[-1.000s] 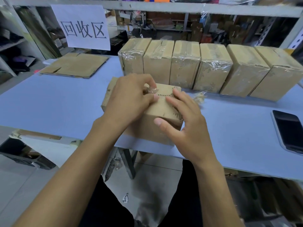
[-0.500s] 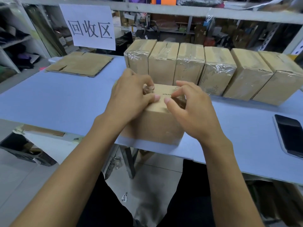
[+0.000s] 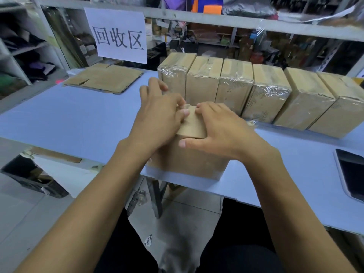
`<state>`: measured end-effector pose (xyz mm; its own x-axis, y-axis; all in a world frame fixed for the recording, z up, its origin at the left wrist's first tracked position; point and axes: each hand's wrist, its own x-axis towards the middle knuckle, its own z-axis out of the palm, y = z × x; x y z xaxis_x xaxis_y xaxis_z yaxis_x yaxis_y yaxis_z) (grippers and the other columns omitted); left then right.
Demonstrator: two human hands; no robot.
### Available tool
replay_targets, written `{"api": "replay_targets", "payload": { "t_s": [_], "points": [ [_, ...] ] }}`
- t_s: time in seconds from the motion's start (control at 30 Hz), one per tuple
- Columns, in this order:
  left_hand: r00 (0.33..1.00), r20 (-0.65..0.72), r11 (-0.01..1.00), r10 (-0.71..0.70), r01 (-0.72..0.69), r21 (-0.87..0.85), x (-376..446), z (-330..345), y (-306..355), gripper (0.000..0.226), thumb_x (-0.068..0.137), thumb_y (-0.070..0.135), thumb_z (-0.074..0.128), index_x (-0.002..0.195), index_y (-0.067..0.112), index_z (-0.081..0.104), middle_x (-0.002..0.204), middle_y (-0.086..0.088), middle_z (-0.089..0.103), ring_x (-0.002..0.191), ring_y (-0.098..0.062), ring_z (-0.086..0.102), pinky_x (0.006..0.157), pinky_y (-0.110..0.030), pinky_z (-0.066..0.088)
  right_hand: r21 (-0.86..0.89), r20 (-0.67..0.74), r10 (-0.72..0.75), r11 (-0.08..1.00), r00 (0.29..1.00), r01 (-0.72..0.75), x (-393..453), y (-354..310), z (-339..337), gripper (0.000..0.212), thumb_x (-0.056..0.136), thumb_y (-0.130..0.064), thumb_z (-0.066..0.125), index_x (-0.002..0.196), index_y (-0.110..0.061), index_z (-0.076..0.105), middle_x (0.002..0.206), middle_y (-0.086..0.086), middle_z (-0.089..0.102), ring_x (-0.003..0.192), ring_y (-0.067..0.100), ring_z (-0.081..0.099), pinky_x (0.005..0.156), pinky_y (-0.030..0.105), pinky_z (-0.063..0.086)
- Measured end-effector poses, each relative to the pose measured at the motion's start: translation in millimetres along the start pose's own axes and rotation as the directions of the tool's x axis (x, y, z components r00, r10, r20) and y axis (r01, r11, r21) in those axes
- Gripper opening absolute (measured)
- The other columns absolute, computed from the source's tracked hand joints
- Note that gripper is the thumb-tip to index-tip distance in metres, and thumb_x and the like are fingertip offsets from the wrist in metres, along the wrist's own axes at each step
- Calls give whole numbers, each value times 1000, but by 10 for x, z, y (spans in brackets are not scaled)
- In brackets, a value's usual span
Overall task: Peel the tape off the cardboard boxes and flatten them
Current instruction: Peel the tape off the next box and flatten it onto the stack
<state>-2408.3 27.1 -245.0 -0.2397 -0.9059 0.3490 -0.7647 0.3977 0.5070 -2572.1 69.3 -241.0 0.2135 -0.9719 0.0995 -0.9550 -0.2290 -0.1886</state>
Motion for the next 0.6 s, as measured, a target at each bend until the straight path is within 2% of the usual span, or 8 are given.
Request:
{"api": "replay_targets", "payload": {
  "t_s": [0.1,0.2,0.23,0.3,0.37,0.47,0.6],
  "points": [
    [999,35,999,-16,14,42,51,-67,-21,30,86,47,70,109,29,71,114,0,37,123,-24,31,96,-30,34,-21,-6,22,1000,1000,-23,125,-64,-25,84,61,-84,63,104,-16,37,114,-1,41,113,23,40,85,32,30],
    [993,121,997,-2,-7,73,66,-117,-6,53,67,60,77,110,29,71,102,3,47,113,-23,42,90,-40,45,18,-38,23,1000,999,-22,127,-75,38,87,59,-85,66,103,-18,33,109,-3,37,107,22,41,83,30,27],
    [992,125,998,14,-22,60,61,-111,4,52,66,59,78,106,28,71,96,6,51,107,-22,48,86,-40,46,32,-45,25,999,999,-24,111,-70,56,87,59,-85,65,105,-18,35,110,-3,40,107,22,41,83,31,27],
    [997,78,1000,13,-11,-15,58,-86,-1,31,73,48,79,96,27,70,83,13,57,94,-18,56,80,-38,49,34,-61,24,999,998,-22,81,-67,80,87,61,-85,64,108,-16,39,114,-1,47,111,23,44,85,33,30],
    [999,36,997,-4,7,-72,59,-75,-38,19,79,36,79,92,28,69,78,15,61,89,-16,60,78,-35,49,35,-65,31,999,997,-28,71,-70,88,88,62,-84,65,112,-15,42,118,0,51,113,23,44,88,35,32],
    [1000,-18,993,18,-20,-119,26,-77,-47,23,82,30,77,100,26,64,77,13,62,85,-15,60,74,-34,48,51,-56,46,998,997,-43,72,-75,94,91,61,-86,63,113,-15,43,119,-2,51,113,22,43,86,33,32],
    [996,-84,993,32,-41,-112,15,-82,-119,8,87,29,66,83,23,64,75,14,67,87,-17,61,77,-40,51,78,-56,56,996,997,-52,63,-58,85,93,58,-87,62,114,-15,43,118,-3,51,115,22,44,85,34,34]
  ]
}}
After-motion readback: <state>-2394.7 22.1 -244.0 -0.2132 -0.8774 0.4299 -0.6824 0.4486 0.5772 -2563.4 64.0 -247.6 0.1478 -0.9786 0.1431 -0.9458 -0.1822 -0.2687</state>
